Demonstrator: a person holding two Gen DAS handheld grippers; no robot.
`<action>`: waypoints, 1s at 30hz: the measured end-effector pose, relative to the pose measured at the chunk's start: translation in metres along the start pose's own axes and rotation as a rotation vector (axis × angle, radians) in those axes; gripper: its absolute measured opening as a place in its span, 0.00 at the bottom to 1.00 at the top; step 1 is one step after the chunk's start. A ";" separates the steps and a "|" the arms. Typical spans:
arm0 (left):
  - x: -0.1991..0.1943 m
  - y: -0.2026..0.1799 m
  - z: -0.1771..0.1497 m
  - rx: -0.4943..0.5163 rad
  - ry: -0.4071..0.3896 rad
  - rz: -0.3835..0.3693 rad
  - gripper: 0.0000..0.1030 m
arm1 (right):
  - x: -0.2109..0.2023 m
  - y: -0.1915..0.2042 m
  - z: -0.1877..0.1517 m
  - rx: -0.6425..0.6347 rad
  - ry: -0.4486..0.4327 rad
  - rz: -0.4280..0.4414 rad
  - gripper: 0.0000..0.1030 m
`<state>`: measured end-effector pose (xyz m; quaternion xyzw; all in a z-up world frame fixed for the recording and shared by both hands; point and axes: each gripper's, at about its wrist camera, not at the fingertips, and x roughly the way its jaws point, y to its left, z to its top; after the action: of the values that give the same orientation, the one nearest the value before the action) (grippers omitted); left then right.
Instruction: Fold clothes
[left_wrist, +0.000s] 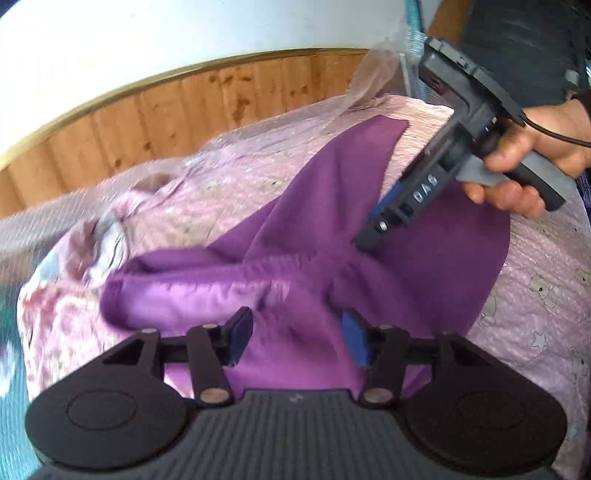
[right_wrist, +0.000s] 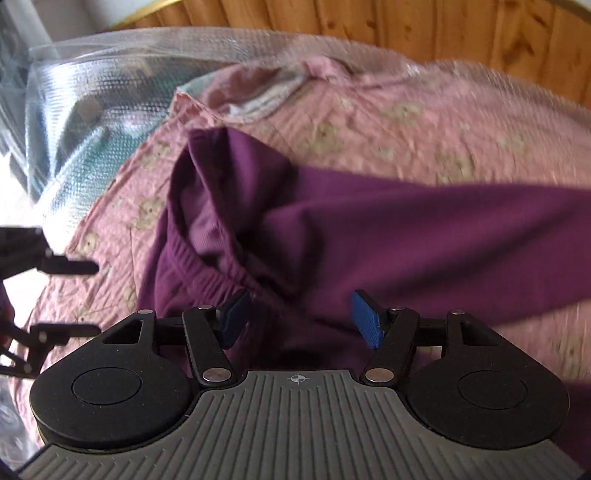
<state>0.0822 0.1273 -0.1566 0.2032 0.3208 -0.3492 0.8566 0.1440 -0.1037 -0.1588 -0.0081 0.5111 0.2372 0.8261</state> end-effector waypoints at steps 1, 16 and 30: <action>0.016 -0.002 0.011 0.057 0.005 -0.033 0.57 | -0.003 -0.009 -0.013 0.061 -0.003 -0.011 0.63; 0.023 0.016 -0.012 -0.107 0.129 -0.155 0.07 | -0.045 -0.089 -0.125 0.399 -0.045 -0.093 0.66; -0.077 0.038 -0.204 -1.140 0.166 0.149 0.06 | -0.044 -0.086 -0.124 0.270 0.031 -0.111 0.72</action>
<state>-0.0154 0.3054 -0.2437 -0.2413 0.5092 -0.0431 0.8250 0.0576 -0.2288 -0.2005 0.0713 0.5499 0.1199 0.8235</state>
